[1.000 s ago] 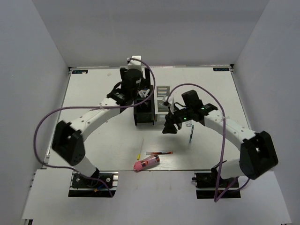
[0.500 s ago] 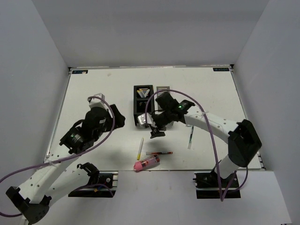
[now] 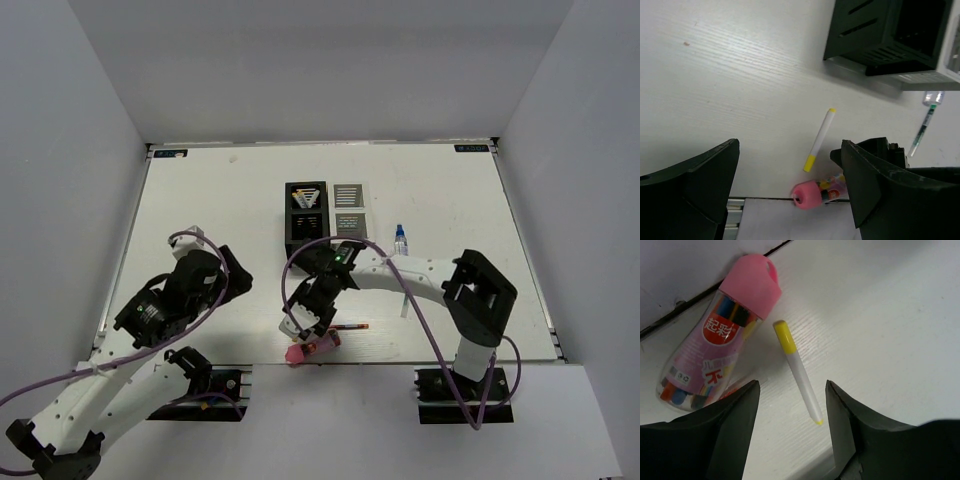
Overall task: Sort the stationery into containers
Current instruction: Pick up the pen from the center of the board, then place the pen in the storage box.
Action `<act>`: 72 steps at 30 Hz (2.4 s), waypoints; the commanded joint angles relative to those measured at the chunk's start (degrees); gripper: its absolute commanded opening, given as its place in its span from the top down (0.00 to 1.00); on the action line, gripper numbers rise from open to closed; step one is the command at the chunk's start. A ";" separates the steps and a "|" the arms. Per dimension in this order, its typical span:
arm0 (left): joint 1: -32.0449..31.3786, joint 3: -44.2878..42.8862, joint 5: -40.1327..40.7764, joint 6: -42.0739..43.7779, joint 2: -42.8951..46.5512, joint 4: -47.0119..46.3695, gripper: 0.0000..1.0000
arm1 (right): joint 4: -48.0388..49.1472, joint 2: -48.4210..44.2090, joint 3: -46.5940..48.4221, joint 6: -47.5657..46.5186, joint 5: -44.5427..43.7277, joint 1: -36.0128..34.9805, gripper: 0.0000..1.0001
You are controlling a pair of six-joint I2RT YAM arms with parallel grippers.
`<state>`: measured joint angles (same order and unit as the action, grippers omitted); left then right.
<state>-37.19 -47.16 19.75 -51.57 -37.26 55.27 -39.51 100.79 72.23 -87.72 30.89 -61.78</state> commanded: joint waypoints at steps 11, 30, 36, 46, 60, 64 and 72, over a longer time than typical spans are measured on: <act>0.10 -4.26 4.95 -5.73 2.00 11.35 0.07 | 0.48 11.26 6.52 -0.35 -4.97 -3.35 0.45; 0.10 -4.26 4.94 -7.32 5.09 13.73 0.07 | -9.89 15.49 7.57 2.36 -6.56 -3.70 1.00; 0.10 -4.79 5.48 -7.32 5.09 13.73 0.07 | -6.91 10.15 19.76 17.31 3.81 -1.33 1.00; 0.10 -6.46 7.67 -6.17 4.57 10.75 0.07 | 1.35 -3.82 19.38 32.87 10.42 3.59 1.00; 0.10 -5.40 5.39 -3.98 1.75 5.47 0.06 | 35.79 -2.01 22.95 63.10 9.01 19.06 1.00; 0.10 -4.87 4.25 -3.98 1.75 4.95 0.06 | 46.42 1.68 23.48 76.00 14.00 24.93 1.00; 0.10 -3.73 2.49 -3.45 0.70 3.80 0.06 | 61.99 10.64 22.69 90.09 24.03 30.13 1.00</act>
<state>-37.19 -51.40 23.55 -55.75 -35.75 60.64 11.75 109.93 93.34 -5.87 48.84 -32.21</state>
